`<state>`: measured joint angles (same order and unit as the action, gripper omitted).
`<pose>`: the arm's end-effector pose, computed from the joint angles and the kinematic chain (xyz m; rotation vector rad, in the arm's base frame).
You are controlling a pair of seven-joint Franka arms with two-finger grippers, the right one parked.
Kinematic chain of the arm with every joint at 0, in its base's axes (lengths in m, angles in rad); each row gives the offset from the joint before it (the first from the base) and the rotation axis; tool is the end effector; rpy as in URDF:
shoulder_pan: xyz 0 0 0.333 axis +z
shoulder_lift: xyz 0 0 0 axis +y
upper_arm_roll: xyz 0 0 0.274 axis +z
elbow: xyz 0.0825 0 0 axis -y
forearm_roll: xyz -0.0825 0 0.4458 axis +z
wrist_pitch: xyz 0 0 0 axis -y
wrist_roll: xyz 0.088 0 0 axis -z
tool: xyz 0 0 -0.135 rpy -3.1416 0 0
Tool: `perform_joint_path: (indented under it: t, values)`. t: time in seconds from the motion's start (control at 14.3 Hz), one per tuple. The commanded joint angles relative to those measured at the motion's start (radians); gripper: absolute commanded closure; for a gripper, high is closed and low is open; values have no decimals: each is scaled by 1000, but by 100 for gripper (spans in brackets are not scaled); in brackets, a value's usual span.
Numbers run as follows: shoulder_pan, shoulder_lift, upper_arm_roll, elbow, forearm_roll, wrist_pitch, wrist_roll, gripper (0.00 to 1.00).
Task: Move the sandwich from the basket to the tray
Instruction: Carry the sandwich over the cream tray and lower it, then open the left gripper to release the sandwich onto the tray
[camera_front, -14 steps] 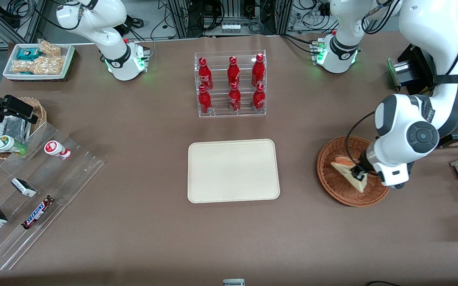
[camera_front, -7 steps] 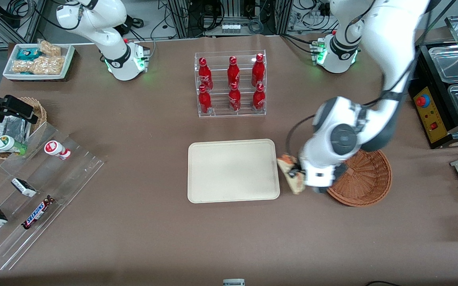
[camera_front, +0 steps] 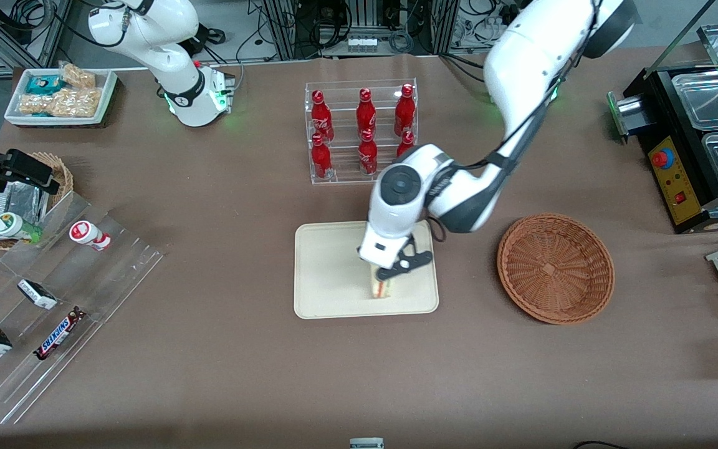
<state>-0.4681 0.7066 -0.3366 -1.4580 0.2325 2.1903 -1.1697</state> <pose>0.5512 -0.5129 0.1970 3.0345 0.4871 0.0318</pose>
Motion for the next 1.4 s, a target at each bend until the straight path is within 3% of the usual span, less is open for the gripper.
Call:
perform_joint_path:
  t: [0.0,0.28,0.42,0.56,0.84,0.98,1.19,1.33]
  values:
    - [-47,46,8,39,62,2,7,95]
    - [-58,68,8,38,73,3,-14,87]
    - [-57,65,8,41,62,5,-63,57]
    - [-52,48,7,56,60,-6,-113,0]
    - [-43,-65,8,56,44,-75,-99,0]
    - [11,-140,5,44,22,-125,-55,0]
    - [96,-225,7,13,-59,-220,143,0]
    - [161,-277,8,-39,-73,-318,314,0]
